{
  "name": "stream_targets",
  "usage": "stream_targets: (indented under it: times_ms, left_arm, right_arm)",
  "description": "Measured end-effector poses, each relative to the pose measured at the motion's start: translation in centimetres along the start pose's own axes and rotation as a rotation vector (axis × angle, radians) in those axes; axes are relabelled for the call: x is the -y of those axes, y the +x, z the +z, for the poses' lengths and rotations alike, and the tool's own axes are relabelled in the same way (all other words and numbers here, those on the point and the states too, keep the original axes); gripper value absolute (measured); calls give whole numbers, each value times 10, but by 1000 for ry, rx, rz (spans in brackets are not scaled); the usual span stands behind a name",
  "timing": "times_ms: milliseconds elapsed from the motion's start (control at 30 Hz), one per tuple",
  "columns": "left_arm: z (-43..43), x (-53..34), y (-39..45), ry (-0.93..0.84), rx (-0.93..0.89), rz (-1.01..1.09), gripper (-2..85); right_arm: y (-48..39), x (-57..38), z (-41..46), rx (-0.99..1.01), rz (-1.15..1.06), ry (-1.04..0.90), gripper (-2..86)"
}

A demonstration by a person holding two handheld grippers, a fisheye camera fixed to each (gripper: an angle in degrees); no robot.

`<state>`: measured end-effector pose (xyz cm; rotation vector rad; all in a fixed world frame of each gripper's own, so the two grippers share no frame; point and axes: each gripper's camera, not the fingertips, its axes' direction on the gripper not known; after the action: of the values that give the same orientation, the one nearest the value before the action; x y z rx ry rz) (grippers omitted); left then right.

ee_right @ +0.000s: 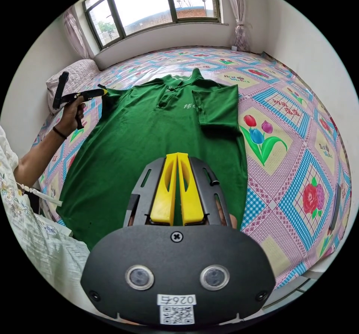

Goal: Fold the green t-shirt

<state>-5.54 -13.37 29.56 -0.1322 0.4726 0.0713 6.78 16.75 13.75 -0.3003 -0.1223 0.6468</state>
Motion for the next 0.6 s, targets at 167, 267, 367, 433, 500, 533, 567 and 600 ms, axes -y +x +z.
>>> stream_targets:
  times_ms: [167, 267, 367, 433, 500, 533, 567, 600]
  left_arm:
    - [14, -7, 155, -59, 251, 470, -8]
    - [27, -29, 221, -35, 453, 693, -8]
    - [36, -45, 270, -37, 552, 874, -8]
    - [38, -49, 292, -33, 588, 943, -8]
    - [41, -51, 310, -48, 629, 1012, -8]
    - [46, -52, 320, -74, 666, 1068, -8]
    - [51, -53, 329, -84, 704, 1118, -7]
    - [52, -53, 333, -84, 720, 1139, -7]
  right_arm:
    - [13, -10, -2, 24, 0, -13, -12]
    - [21, -5, -7, 50, -8, 2, -12]
    - [25, 16, -10, 118, -38, 43, -10]
    - [26, 41, -7, 188, -62, 78, -10]
    - [24, 74, -3, 274, -106, 119, -10]
    - [20, 100, 5, 335, -138, 126, -10]
    - [14, 129, 17, 402, -187, 113, -10]
    - [10, 143, 25, 436, -205, 99, -10]
